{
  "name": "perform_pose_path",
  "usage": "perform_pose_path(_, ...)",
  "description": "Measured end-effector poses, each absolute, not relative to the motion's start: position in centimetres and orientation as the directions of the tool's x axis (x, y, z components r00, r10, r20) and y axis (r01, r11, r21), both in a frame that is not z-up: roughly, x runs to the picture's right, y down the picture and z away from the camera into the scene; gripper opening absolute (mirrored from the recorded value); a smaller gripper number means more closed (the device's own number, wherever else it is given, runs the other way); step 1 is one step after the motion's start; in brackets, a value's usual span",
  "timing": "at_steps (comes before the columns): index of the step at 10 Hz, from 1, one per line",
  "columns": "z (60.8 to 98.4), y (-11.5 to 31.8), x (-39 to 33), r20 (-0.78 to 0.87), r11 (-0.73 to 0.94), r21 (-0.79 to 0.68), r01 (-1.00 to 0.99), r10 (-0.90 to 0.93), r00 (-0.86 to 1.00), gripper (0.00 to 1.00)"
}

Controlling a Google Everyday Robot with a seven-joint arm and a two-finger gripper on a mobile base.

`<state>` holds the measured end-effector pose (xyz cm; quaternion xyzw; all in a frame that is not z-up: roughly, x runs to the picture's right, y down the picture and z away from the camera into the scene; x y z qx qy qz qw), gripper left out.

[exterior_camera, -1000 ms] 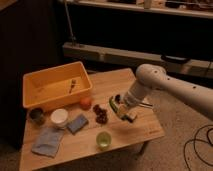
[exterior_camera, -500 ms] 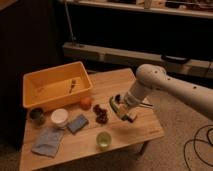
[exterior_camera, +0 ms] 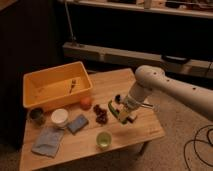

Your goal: Place pepper in plastic cup

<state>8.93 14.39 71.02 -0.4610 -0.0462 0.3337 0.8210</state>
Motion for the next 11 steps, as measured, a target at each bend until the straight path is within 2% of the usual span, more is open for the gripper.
perform_pose_path(1, 68.8, 16.5, 8.6, -0.204, 0.366, -0.802, -0.471, 0.573, 0.793, 0.05)
perform_pose_path(5, 64.4, 20.8, 4.5, -0.024, 0.46, -0.829, -0.319, 0.54, 0.842, 0.05)
perform_pose_path(8, 64.7, 21.1, -0.3, 0.139, 0.514, -0.84, -0.175, 0.516, 0.846, 0.05)
perform_pose_path(11, 66.2, 20.4, -2.3, 0.226, 0.523, -0.847, -0.099, 0.522, 0.823, 0.05)
